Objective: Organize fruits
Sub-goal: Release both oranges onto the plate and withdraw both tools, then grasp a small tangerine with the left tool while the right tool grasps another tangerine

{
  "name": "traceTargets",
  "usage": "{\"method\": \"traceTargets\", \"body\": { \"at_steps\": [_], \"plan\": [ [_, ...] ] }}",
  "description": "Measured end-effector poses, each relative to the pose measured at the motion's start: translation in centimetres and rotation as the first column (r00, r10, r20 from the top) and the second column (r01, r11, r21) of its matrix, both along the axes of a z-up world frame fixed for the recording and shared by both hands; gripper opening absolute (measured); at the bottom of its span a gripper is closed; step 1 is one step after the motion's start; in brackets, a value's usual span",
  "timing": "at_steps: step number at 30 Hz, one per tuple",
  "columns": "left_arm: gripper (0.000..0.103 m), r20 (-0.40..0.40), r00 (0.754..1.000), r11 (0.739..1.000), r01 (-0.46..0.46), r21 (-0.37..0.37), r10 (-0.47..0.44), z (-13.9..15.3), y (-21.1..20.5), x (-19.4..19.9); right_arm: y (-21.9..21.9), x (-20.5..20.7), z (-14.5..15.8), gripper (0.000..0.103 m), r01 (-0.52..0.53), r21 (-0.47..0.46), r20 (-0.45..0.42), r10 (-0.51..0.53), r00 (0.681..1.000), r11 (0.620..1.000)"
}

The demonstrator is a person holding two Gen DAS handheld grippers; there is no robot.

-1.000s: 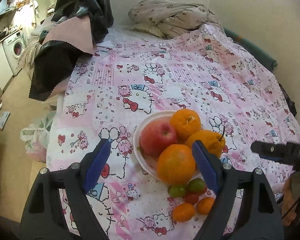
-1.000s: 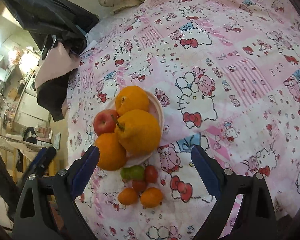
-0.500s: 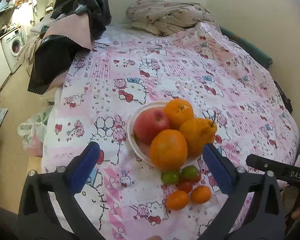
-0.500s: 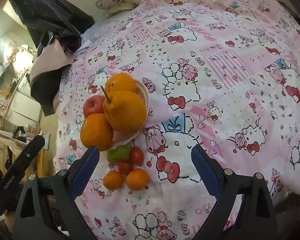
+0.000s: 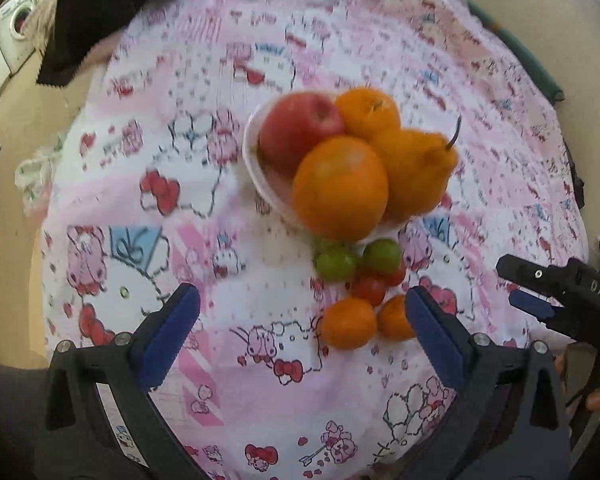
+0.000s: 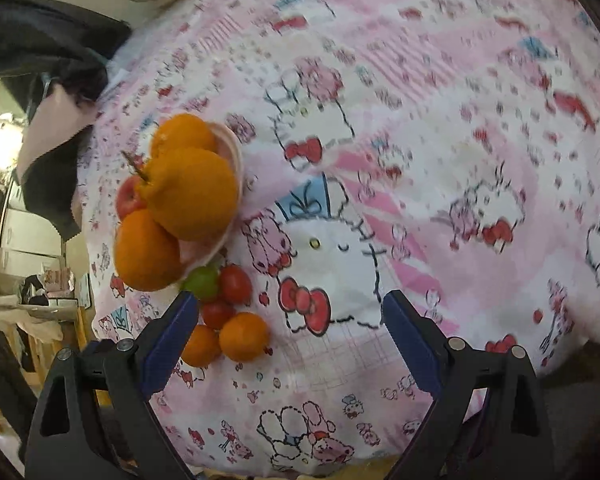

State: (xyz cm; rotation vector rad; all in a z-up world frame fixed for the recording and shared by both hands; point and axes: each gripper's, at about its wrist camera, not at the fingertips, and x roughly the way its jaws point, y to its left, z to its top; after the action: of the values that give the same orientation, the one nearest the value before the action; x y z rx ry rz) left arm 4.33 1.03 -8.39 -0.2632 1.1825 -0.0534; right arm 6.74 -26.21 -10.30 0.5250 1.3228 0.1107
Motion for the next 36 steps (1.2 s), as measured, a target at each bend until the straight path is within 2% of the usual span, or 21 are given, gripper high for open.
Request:
{"method": "traceTargets", "body": {
  "at_steps": [7, 9, 13, 18, 20, 22, 23, 24, 30, 32, 34, 36],
  "plan": [
    [0.101, -0.124, 0.991, 0.998, -0.051, -0.046, 0.045, -2.8, 0.6, 1.0, 0.1, 0.4, -0.2, 0.096, 0.016, 0.026, -0.014, -0.016, 1.000, 1.000],
    [0.096, -0.147, 0.989, 0.998, -0.037, -0.041, 0.031, -3.6, 0.1, 1.2, 0.4, 0.5, -0.4, 0.096, 0.005, 0.009, -0.017, -0.005, 1.000, 1.000],
    [0.074, -0.204, 0.978, 0.999, 0.036, -0.041, -0.043, -5.2, -2.1, 1.4, 0.5, 0.7, -0.7, 0.096, 0.005, 0.021, -0.034, -0.004, 0.999, 1.000],
    [0.066, -0.208, 0.969, 0.991, 0.130, -0.027, -0.133, -6.2, -4.6, 1.6, 0.3, 0.8, -0.8, 0.096, 0.007, 0.015, -0.030, -0.007, 1.000, 1.000],
    [0.054, -0.219, 0.964, 0.989, 0.148, -0.028, -0.151, -6.7, -5.0, 1.9, 0.3, 0.8, -0.9, 0.096, 0.013, 0.017, -0.037, -0.013, 0.999, 1.000],
    [0.049, -0.229, 0.961, 0.987, 0.149, -0.054, -0.157, -7.0, -5.1, 2.1, 0.3, 0.9, -1.0, 0.096, 0.012, 0.017, -0.041, -0.012, 0.999, 1.000],
    [0.041, -0.228, 0.960, 0.987, 0.149, -0.065, -0.160, -7.0, -5.1, 2.1, 0.4, 1.0, -1.0, 0.096, 0.009, 0.017, -0.040, -0.008, 0.999, 1.000],
    [0.039, -0.226, 0.960, 0.985, 0.151, -0.082, -0.166, -6.9, -5.0, 2.2, 0.6, 1.1, -1.0, 0.096, 0.002, 0.018, -0.040, -0.001, 0.999, 1.000],
    [0.038, -0.193, 0.969, 0.988, 0.147, -0.046, -0.153, -4.2, -3.6, 0.8, 2.8, 1.3, -2.3, 0.095, -0.100, 0.056, -0.105, 0.106, 0.989, 0.993],
    [0.038, -0.160, 0.979, 0.992, 0.128, 0.006, -0.125, -2.7, -2.8, 0.3, 4.1, 1.2, -2.7, 0.086, -0.151, 0.048, -0.121, 0.156, 0.980, 0.987],
    [0.038, -0.136, 0.985, 0.994, 0.109, 0.023, -0.105, -1.8, -1.9, 0.1, 5.4, 1.1, -3.2, 0.074, -0.201, 0.040, -0.140, 0.205, 0.969, 0.979],
    [0.038, -0.125, 0.990, 0.996, 0.077, 0.042, -0.071, -1.4, -0.9, 0.2, 6.7, 1.0, -3.6, 0.070, -0.251, 0.014, -0.151, 0.250, 0.956, 0.968]
  ]
}}
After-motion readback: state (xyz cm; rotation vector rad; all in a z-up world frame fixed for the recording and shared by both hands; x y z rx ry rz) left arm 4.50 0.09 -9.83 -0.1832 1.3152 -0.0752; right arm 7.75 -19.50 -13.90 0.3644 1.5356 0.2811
